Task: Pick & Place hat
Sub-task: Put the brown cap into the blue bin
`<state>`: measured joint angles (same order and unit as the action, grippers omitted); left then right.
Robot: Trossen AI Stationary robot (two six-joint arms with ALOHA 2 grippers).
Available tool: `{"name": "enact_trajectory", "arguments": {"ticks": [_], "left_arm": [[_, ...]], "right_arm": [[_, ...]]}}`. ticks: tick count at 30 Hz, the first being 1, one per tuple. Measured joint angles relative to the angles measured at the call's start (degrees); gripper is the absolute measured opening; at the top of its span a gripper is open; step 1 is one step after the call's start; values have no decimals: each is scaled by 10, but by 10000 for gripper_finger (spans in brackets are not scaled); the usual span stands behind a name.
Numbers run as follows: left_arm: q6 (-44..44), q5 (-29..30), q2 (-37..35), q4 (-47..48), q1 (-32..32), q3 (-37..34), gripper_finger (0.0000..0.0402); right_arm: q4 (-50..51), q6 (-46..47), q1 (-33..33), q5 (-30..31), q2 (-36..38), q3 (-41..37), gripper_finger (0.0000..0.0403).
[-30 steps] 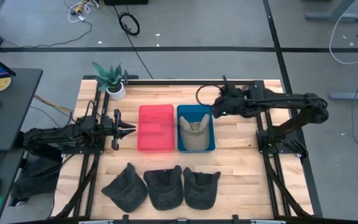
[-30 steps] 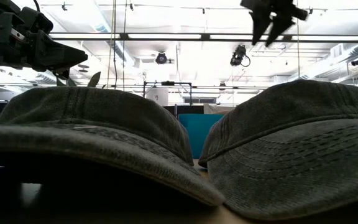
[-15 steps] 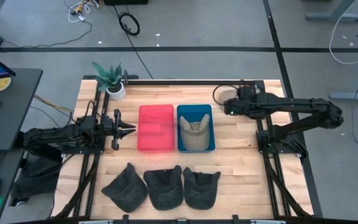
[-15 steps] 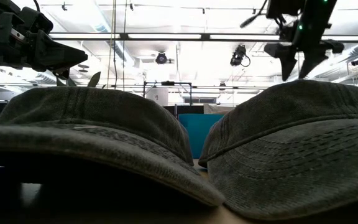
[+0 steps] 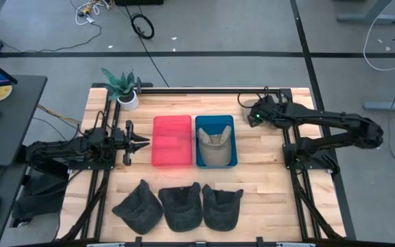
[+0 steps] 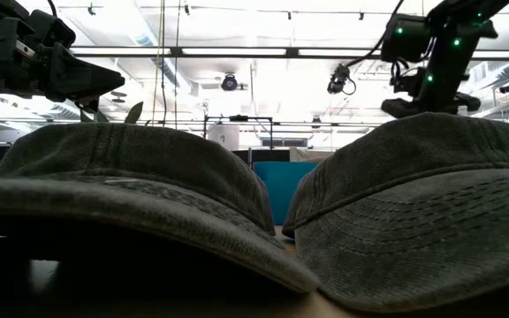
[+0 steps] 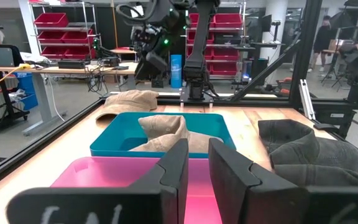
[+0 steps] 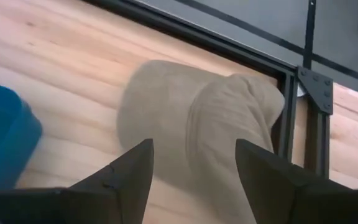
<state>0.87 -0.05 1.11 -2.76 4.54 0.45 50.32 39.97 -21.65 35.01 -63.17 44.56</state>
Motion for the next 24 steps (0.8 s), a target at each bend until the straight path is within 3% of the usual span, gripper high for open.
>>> {"name": "enact_trajectory", "arguments": {"ticks": [12,20,24], "left_arm": [[0,0,0,0,0,0,67],[0,0,0,0,0,0,67],[0,0,0,0,0,0,67]], "right_arm": [[-23,38,-100,-1,0,-36,231],[-162,-49,-167,-62,0,-81,231],[-177,-60,-201,-74,0,-94,231]]}}
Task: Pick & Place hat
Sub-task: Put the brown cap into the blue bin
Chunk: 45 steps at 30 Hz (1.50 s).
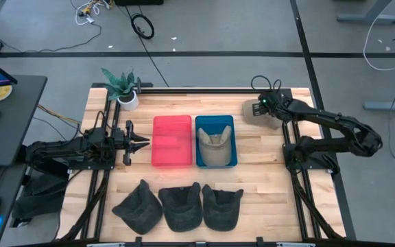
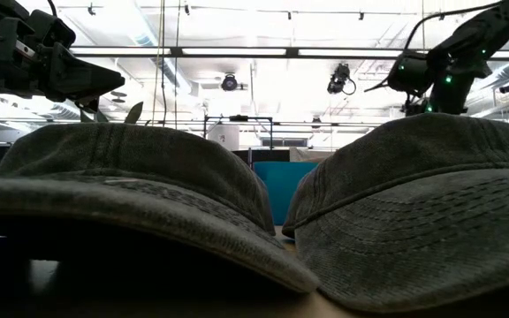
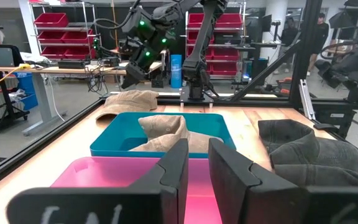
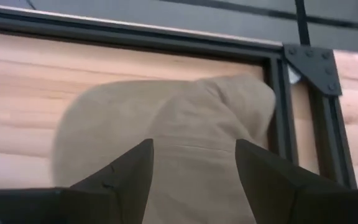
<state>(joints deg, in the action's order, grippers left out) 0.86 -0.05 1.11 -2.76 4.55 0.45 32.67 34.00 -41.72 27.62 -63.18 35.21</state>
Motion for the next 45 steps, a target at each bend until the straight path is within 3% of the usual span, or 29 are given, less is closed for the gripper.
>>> {"name": "enact_trajectory", "arguments": {"ticks": [5,12,26,31,39,45], "left_arm": [[0,0,0,0,0,0,67],[0,0,0,0,0,0,67],[0,0,0,0,0,0,67],[0,0,0,0,0,0,67],[0,0,0,0,0,0,67],[0,0,0,0,0,0,67]], "right_arm": [[-17,0,-27,-34,0,-25,231],[-107,-20,-49,-133,0,-70,231],[-101,-48,-53,-137,-24,-81,224],[-115,-50,-53,-137,-28,-81,173],[-124,-93,-53,-140,-28,-81,19],[-123,-117,-53,-141,-28,-79,16]]}}
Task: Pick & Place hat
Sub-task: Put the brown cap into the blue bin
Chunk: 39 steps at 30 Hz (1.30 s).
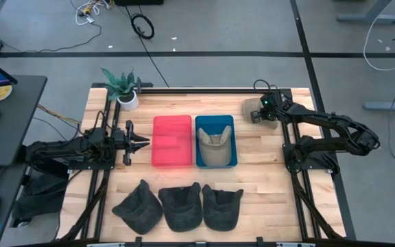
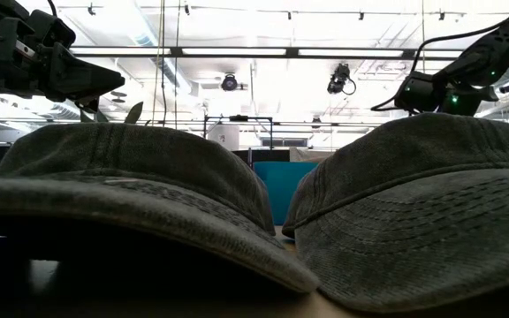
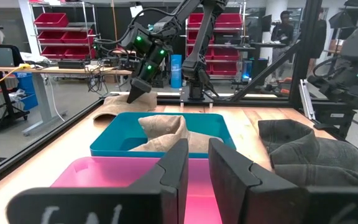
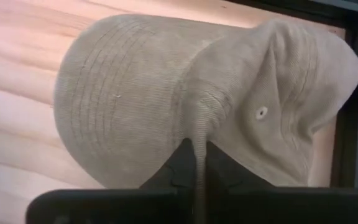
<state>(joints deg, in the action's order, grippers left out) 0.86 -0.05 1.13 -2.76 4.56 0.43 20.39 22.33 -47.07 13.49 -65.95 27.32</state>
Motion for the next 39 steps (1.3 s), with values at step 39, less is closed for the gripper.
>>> {"name": "enact_trajectory", "arguments": {"ticks": [39], "left_arm": [[0,0,0,0,0,0,67]], "right_arm": [[17,-219,239,-90,143,107,0]]}}
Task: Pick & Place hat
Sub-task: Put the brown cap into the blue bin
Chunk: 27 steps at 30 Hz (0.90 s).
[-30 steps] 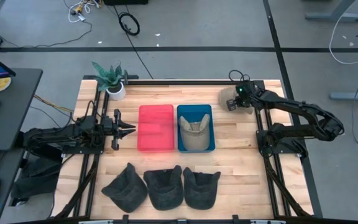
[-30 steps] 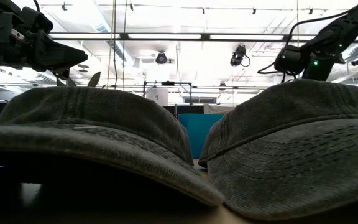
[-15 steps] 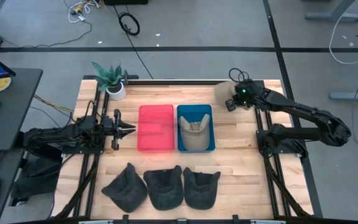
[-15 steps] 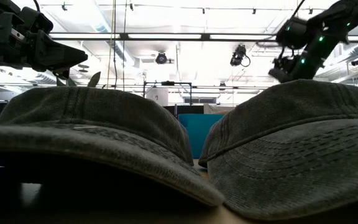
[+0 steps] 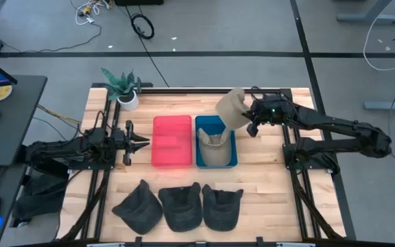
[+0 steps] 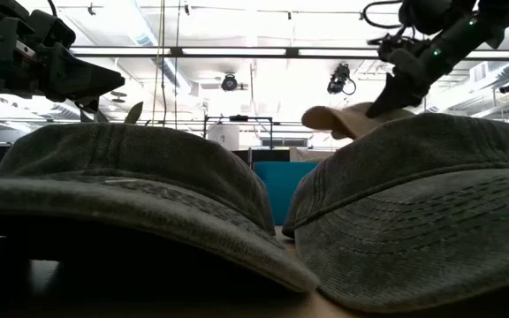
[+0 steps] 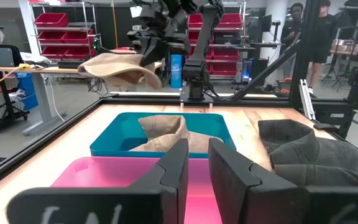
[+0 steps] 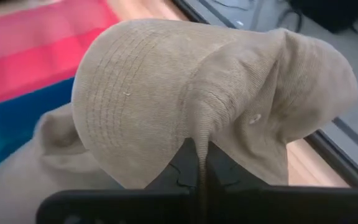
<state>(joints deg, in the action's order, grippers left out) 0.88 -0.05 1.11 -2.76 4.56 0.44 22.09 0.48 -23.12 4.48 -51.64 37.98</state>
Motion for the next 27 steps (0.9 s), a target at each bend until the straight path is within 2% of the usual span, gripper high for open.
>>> {"name": "enact_trajectory", "arguments": {"ticks": [10,18,22,27], "left_arm": [[0,0,0,0,0,0,67],[0,0,0,0,0,0,67],[0,0,0,0,0,0,67],[0,0,0,0,0,0,67]], "right_arm": [[-22,-141,92,-10,-9,0,0],[-91,-308,167,-7,-66,0,1],[-140,-349,178,16,-106,0,1],[-145,-370,177,18,-147,0,1]]}}
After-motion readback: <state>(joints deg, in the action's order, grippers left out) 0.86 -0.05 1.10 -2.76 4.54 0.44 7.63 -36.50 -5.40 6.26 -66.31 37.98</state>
